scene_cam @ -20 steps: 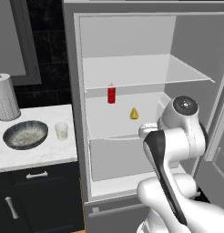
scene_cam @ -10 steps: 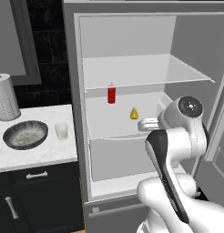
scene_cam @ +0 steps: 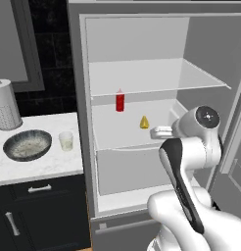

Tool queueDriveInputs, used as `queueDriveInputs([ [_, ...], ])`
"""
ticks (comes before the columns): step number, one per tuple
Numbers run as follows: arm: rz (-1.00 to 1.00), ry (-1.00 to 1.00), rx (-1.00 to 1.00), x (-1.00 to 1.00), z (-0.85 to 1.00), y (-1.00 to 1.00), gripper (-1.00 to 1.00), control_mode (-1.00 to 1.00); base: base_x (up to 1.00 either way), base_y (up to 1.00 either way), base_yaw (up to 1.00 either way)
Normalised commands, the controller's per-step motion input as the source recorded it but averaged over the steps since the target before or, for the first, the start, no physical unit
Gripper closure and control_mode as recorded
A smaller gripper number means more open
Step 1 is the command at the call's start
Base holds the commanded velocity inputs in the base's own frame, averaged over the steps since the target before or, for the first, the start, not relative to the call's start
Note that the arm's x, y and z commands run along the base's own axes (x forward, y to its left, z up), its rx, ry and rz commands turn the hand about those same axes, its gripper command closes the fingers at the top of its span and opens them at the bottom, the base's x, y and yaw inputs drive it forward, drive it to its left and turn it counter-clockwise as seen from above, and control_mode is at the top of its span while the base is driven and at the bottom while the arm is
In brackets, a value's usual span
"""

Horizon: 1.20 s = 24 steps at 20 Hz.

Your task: Grab a lemon wedge from the fridge and one ice cube from the ice bowl, and put them in the glass of lemonade.

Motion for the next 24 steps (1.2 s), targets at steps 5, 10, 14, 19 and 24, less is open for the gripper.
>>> queueDriveInputs([
  [5, 0.0, 0.0, 0.02, 0.46, -0.39, -0.05, -1.0, -1.0, 0.0, 0.0, 0.0],
  [10, 0.0, 0.02, 0.0, 0.38, -0.02, 0.0, -1.0, -1.0, 0.0, 0.0, 0.0],
  [14, 0.0, 0.0, 0.0, 0.32, 0.0, 0.0, -1.0, -1.0, 0.0, 0.0, 0.0],
  [19, 0.0, 0.0, 0.0, 0.32, -0.02, 0.0, -1.0, -1.0, 0.0, 0.0, 0.0],
  [24, 0.0, 0.03, 0.0, 0.35, -0.11, 0.0, -1.0, -1.0, 0.0, 0.0, 0.0],
])
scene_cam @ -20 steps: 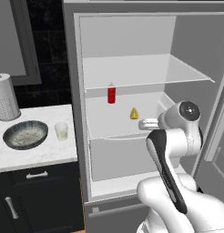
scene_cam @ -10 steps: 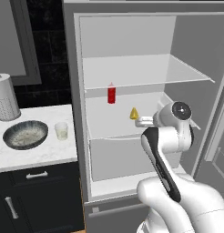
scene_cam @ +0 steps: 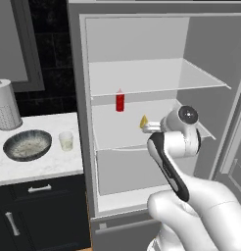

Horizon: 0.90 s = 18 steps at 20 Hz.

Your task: Grab a lemon wedge from the fridge and one ice cube from the ice bowl, and put them in the glass of lemonade.

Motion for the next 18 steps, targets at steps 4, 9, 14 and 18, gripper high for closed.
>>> queueDriveInputs([
  [4, 0.0, 0.05, 0.0, 0.36, -0.09, 0.0, -1.0, -1.0, 0.0, 0.0, 0.0],
  [9, 0.0, 0.05, 0.0, 0.37, -0.1, 0.0, -1.0, -1.0, 0.0, 0.0, 0.0],
  [14, 0.0, 0.0, 0.0, 0.29, -0.19, 0.0, -1.0, -1.0, 0.0, 0.0, 0.0],
  [18, 0.0, 0.0, 0.0, 0.26, -0.31, 0.0, -1.0, -1.0, 0.0, 0.0, 0.0],
])
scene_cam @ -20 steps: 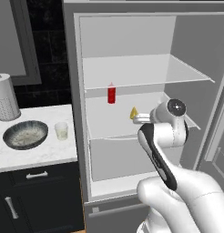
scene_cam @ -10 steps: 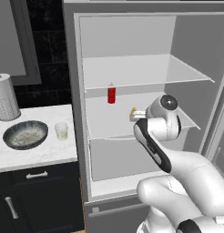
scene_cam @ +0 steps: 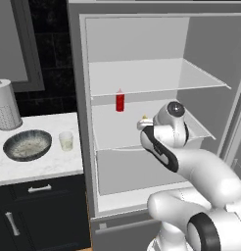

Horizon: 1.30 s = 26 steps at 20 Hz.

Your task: Grab a lemon wedge from the fridge and one ice cube from the ice bowl, and put them in the glass of lemonade.

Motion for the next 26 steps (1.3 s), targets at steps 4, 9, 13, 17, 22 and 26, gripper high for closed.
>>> queueDriveInputs([
  [4, 0.0, 0.0, 0.0, 0.19, -0.19, 0.0, -1.0, -1.0, 0.0, 0.0, 0.0],
  [9, 0.0, 0.0, 0.0, 0.11, 0.0, 0.0, -1.0, -1.0, 0.0, 0.0, 0.0],
  [13, 0.0, 0.05, 0.0, 0.21, 0.0, 0.0, -1.0, -1.0, 0.0, 0.0, 0.0],
  [17, 0.0, 0.05, 0.0, 0.28, -0.03, 0.0, -1.0, -1.0, 0.0, 0.0, 0.0],
  [22, 0.0, 0.01, 0.0, 0.23, -0.08, 0.0, -1.0, -1.0, 0.0, 0.0, 0.0],
  [26, 0.0, 0.0, 0.0, 0.25, -0.23, 0.0, -1.0, -1.0, 0.0, 0.0, 0.0],
])
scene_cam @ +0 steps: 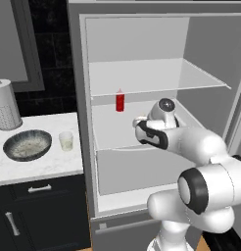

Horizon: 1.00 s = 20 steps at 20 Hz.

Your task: Grab a lemon wedge from the fridge and one ice cube from the ice bowl, and put them in the glass of lemonade.

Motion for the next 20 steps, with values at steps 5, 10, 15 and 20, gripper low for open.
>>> queueDriveInputs([
  [5, 0.0, 0.0, 0.0, 0.25, -0.16, 0.0, -1.0, -1.0, 0.0, 0.0, 0.0],
  [10, 0.0, 0.0, 0.0, 0.27, -0.02, 0.0, -1.0, -1.0, 0.0, 0.0, 0.0],
  [15, 0.0, 0.01, 0.0, 0.25, -0.02, 0.0, -1.0, -1.0, 0.0, 0.0, 0.0],
  [20, 0.0, 0.03, 0.0, 0.19, -0.08, 0.0, -1.0, -1.0, 0.0, 0.0, 0.0],
])
